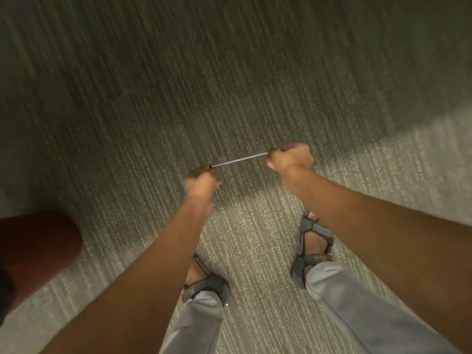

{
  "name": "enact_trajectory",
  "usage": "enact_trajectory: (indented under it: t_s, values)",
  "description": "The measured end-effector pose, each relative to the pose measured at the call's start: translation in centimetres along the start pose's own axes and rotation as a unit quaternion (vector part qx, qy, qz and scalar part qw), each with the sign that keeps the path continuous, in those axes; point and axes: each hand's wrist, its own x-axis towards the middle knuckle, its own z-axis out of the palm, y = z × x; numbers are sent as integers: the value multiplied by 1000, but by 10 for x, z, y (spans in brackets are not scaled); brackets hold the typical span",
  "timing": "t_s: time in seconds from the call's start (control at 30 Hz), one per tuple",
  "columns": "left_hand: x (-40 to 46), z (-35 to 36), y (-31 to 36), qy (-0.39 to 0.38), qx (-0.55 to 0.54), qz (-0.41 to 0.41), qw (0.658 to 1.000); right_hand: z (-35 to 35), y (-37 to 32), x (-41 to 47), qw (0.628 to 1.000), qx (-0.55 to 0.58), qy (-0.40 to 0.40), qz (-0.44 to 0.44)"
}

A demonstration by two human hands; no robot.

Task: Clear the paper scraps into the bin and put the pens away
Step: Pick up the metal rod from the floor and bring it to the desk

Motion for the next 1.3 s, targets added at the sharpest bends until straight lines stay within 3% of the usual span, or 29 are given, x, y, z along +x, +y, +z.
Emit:
enact_trajectory:
  t_s: [0.3, 0.53, 0.77, 1.0, 1.3]
  values:
    - [-245, 15, 122, -35, -117, 46, 991, -159, -107, -172, 969, 235, 36, -71]
    - [-463, 24, 222, -113, -136, 154, 972, -313, -223, -319, 935, 284, 35, -210]
    - [-630, 31, 266, -192, -150, 264, 933, -443, -312, -420, 877, 315, 14, -362]
    - [-692, 70, 296, -247, -222, 273, 903, -515, -379, -460, 824, 261, -27, -503]
    - [-669, 131, 386, -326, -223, 272, 877, -533, -487, -435, 803, 217, 0, -555]
